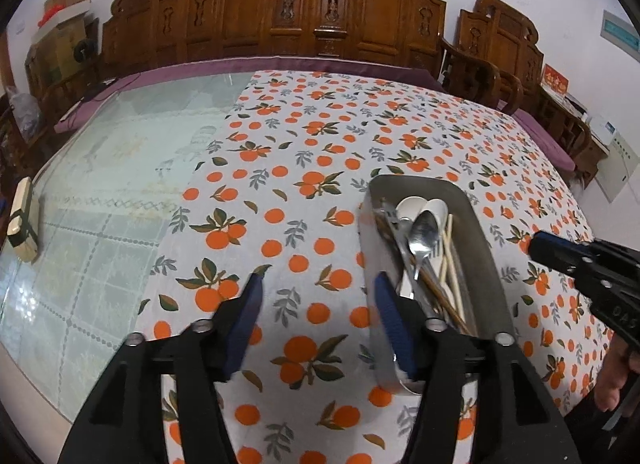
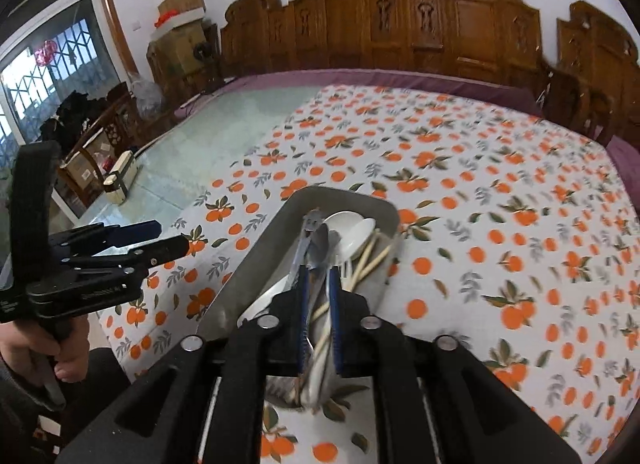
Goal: Organize utensils
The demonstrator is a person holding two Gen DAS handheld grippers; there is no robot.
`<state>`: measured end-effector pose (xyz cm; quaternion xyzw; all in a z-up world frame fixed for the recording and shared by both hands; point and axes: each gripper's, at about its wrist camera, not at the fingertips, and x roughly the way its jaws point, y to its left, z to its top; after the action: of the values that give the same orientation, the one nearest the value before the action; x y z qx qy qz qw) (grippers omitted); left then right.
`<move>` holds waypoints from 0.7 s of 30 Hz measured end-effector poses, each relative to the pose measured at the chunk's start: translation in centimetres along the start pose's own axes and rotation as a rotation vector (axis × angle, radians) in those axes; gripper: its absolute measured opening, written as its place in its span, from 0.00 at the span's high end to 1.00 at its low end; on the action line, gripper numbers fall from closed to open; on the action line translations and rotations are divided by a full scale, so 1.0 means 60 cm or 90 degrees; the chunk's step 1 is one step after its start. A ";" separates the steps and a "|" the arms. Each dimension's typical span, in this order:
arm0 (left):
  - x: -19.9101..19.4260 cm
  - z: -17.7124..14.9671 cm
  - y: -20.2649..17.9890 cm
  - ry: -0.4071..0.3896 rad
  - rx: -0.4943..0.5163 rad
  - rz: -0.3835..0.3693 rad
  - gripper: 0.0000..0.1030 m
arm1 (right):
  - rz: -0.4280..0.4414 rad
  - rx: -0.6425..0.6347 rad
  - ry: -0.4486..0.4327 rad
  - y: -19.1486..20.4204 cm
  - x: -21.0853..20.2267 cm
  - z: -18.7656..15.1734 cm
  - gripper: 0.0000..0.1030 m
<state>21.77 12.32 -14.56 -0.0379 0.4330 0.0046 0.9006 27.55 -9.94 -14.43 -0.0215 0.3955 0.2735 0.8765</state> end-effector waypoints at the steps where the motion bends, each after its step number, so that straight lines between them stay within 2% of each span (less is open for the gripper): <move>1: -0.003 -0.001 -0.003 -0.002 0.001 0.001 0.40 | -0.003 0.001 -0.007 -0.001 -0.012 -0.002 0.70; 2: -0.007 -0.004 -0.007 -0.003 0.002 0.002 0.37 | -0.006 0.001 -0.013 -0.003 -0.026 -0.006 0.62; 4: -0.017 -0.008 -0.016 -0.008 0.003 0.002 0.23 | -0.017 -0.001 -0.023 -0.002 -0.044 -0.012 0.52; 5: -0.022 -0.010 -0.020 -0.011 0.005 0.002 0.20 | -0.024 -0.004 -0.027 -0.001 -0.054 -0.015 0.48; 7: -0.036 -0.013 -0.030 -0.017 0.010 0.002 0.11 | -0.044 -0.013 -0.037 0.002 -0.076 -0.025 0.46; 9: -0.049 -0.016 -0.038 -0.024 0.013 0.004 0.08 | -0.052 -0.007 -0.043 0.001 -0.095 -0.033 0.39; 10: -0.060 -0.018 -0.044 -0.029 0.016 0.008 0.08 | -0.056 0.000 -0.048 0.000 -0.106 -0.037 0.29; 11: -0.067 -0.019 -0.049 -0.032 0.019 0.009 0.08 | -0.061 0.004 -0.055 -0.002 -0.118 -0.042 0.23; 16: -0.120 -0.028 -0.081 -0.069 0.039 0.012 0.08 | -0.099 0.022 -0.093 -0.005 -0.179 -0.058 0.04; 21: -0.171 -0.039 -0.110 -0.099 0.049 0.006 0.08 | -0.122 0.040 -0.126 -0.007 -0.240 -0.071 0.03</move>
<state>13.81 5.85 -7.58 -0.0005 0.3619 -0.0046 0.9322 17.11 -18.08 -7.28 -0.0046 0.3114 0.1772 0.9336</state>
